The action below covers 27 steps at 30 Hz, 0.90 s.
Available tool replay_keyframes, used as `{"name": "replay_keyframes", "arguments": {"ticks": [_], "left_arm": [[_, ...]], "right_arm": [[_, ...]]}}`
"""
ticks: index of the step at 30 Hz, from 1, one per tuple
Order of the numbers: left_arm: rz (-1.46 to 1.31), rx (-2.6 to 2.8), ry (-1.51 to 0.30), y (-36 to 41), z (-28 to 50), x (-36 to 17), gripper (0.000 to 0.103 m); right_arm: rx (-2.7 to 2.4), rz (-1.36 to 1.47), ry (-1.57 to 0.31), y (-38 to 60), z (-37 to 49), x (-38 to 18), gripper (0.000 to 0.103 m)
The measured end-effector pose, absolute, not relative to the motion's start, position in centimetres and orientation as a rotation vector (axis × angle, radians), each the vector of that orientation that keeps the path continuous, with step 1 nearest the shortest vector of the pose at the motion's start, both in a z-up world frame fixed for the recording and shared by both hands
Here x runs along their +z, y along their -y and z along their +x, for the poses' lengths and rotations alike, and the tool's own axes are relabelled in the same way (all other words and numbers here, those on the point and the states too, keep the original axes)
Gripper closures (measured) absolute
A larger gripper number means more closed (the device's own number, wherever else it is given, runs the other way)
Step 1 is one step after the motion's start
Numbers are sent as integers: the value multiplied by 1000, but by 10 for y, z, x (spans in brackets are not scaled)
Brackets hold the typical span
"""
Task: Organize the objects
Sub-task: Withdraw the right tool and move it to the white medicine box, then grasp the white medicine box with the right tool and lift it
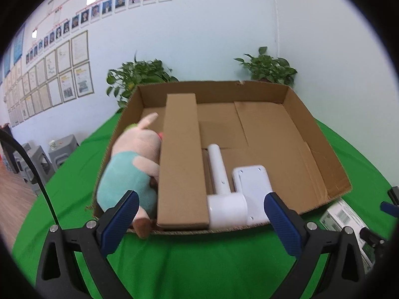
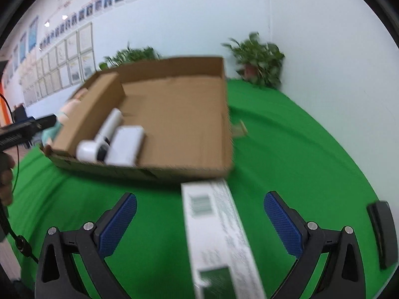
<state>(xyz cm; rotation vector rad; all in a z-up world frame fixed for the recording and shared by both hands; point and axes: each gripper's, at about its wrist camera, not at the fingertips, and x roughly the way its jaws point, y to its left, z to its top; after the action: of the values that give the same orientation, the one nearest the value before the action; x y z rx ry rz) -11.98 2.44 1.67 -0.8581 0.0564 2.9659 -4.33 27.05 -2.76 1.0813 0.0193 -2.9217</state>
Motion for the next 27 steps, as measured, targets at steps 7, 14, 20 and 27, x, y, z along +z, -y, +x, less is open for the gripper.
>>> {"name": "replay_keyframes", "arguments": {"ticks": [7, 14, 20, 27], "left_arm": [[-953, 2836, -29, -34, -113, -1, 3], [-986, 2729, 54, -32, -108, -4, 3], [-1028, 2572, 264, -24, -109, -11, 3], [-1084, 2381, 338, -46, -110, -27, 3]], "right_arm": [[-2845, 1410, -24, -283, -52, -74, 23], [-2798, 1382, 6, -260, -47, -75, 42], [-2639, 1234, 67, -221, -41, -64, 3], [-2635, 1258, 86, -221, -46, -67, 0]]}}
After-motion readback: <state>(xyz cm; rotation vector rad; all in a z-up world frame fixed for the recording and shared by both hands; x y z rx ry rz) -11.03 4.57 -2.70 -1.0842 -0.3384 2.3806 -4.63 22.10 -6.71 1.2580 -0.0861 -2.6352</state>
